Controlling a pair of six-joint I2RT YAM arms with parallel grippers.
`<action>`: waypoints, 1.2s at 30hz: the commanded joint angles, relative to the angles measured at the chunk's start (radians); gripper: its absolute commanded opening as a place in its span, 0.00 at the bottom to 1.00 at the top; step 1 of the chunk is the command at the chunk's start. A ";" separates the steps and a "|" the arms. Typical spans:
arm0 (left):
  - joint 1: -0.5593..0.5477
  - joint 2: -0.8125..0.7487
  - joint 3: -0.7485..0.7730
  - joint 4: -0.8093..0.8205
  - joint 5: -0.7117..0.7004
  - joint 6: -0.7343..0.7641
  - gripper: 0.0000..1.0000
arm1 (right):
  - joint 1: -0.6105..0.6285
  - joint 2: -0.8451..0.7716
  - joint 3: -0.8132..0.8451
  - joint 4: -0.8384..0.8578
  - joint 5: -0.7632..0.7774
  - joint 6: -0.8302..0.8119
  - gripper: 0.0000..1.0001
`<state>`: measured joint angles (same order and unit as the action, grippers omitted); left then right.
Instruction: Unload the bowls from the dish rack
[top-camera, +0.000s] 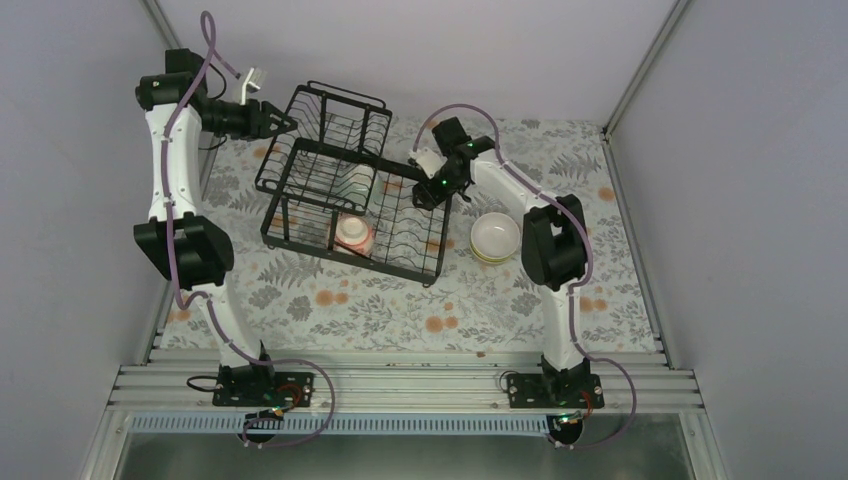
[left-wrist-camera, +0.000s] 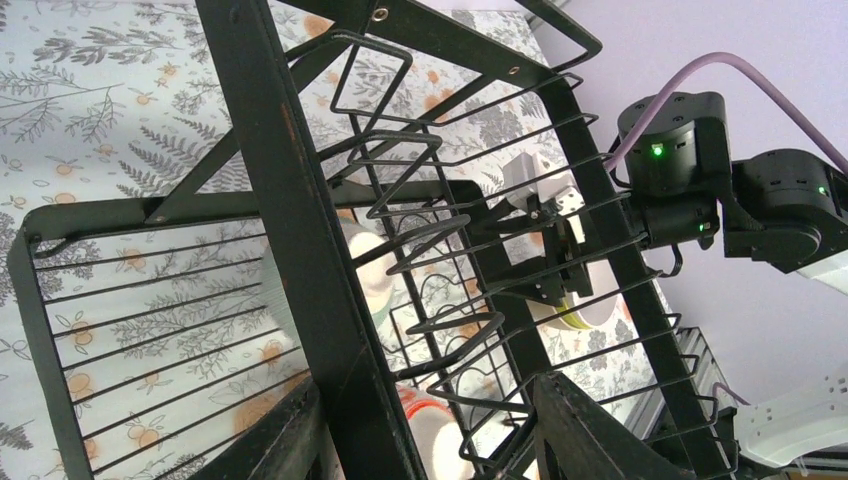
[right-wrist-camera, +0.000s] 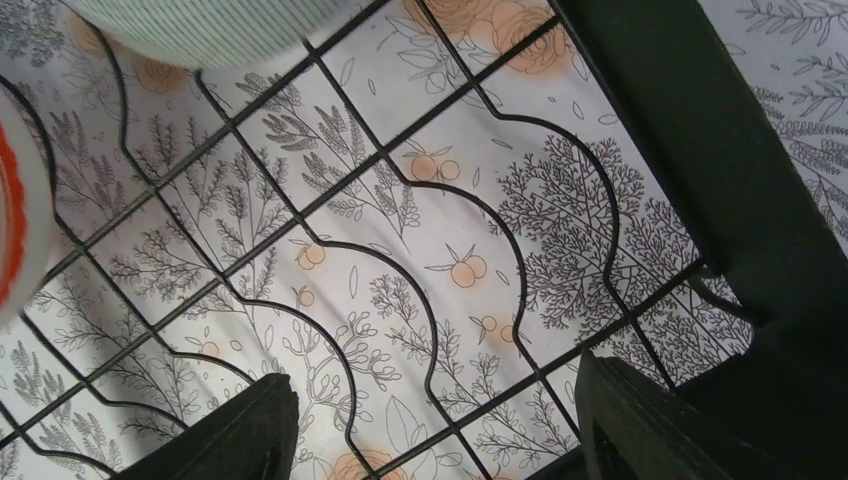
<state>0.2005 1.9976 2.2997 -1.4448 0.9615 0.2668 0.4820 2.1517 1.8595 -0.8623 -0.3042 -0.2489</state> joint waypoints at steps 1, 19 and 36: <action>0.008 -0.103 0.042 0.140 0.203 0.058 0.20 | -0.007 -0.018 -0.025 -0.005 0.034 0.022 0.68; 0.051 0.024 -0.048 0.089 0.223 0.163 0.24 | -0.008 -0.030 -0.098 0.022 0.030 0.006 0.69; 0.051 0.024 -0.176 0.089 0.089 0.277 0.28 | 0.004 -0.104 -0.060 0.032 0.159 0.004 0.72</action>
<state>0.2615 2.0644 2.1311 -1.4311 1.0321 0.4023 0.4763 2.1345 1.7660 -0.8387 -0.2245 -0.2432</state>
